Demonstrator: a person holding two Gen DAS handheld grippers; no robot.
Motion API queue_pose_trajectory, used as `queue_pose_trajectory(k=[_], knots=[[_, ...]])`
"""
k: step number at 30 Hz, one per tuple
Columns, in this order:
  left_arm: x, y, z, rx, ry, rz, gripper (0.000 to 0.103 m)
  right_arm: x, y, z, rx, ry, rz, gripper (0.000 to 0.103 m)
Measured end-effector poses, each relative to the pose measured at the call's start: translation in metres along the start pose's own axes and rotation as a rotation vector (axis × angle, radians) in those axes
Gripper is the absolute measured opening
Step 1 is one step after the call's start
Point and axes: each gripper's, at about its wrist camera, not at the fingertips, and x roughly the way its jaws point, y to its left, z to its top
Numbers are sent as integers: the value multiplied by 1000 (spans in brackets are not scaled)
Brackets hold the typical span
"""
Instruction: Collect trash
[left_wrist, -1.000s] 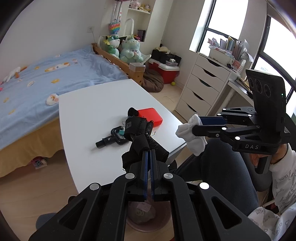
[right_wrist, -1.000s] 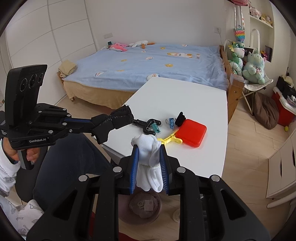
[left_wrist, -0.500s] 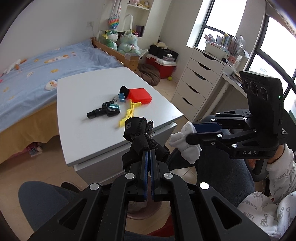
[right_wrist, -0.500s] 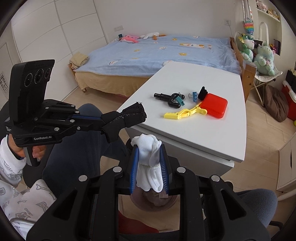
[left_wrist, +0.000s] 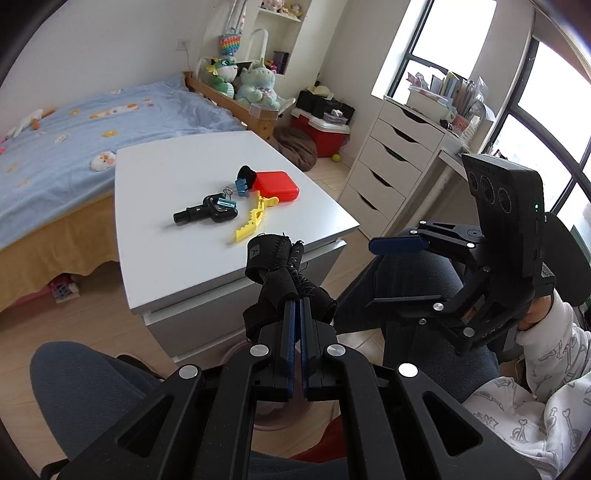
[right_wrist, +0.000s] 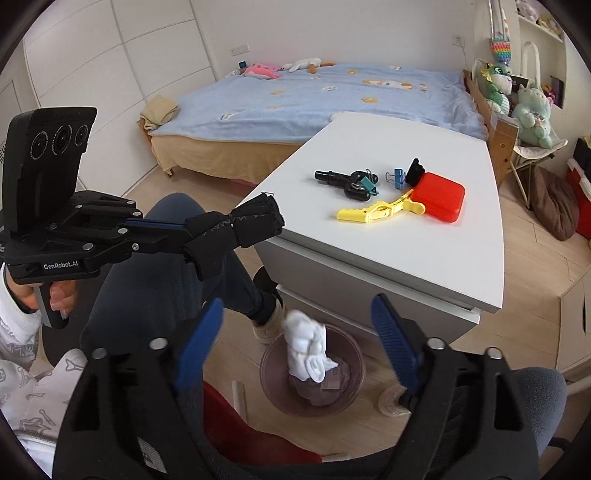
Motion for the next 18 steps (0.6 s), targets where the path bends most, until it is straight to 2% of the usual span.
queue_pose_trajectory(k=[1,2,18], knots=[[0,-1,0,0,1,0,1,-1,-1,0,7,-3,-9,97],[0,-1,0,0,1,-1,1,-1,-3,1,15,-3,-14,97],[5,-8,-2,13,22,-24,1,-14,-17,1,88,-16,-106,99]])
